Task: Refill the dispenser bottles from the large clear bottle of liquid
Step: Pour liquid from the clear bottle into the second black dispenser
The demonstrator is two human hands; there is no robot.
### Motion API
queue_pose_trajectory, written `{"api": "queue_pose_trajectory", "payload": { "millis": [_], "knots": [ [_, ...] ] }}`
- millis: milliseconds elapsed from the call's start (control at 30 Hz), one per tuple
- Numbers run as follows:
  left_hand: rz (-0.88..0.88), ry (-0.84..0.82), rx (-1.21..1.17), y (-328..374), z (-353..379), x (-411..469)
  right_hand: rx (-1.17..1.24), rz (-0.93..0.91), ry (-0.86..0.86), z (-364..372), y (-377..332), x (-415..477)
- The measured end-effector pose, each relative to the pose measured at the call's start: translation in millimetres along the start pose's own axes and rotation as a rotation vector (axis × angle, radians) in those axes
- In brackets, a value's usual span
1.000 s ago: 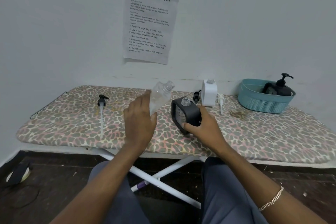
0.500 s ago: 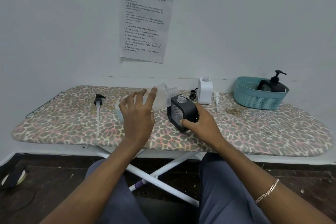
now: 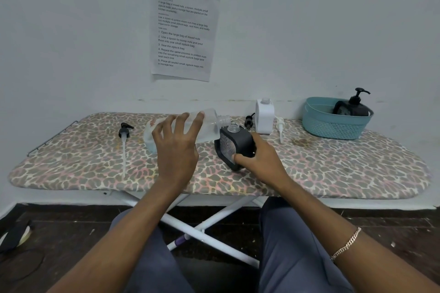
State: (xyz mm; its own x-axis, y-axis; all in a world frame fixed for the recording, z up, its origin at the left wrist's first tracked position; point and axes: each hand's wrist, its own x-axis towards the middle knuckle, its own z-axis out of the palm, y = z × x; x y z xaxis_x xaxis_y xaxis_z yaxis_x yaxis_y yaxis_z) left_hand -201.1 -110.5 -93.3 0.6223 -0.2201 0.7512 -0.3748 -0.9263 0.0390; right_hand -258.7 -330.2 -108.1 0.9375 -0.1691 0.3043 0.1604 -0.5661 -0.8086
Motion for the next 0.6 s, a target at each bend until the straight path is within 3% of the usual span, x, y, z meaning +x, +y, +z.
{"api": "queue_pose_trajectory", "payload": {
  "millis": [600],
  "knots": [
    [0.014,-0.023,0.068,3.5,-7.6,3.8,-0.021,-0.01,-0.006,1.2,0.8,0.6]
  ]
}}
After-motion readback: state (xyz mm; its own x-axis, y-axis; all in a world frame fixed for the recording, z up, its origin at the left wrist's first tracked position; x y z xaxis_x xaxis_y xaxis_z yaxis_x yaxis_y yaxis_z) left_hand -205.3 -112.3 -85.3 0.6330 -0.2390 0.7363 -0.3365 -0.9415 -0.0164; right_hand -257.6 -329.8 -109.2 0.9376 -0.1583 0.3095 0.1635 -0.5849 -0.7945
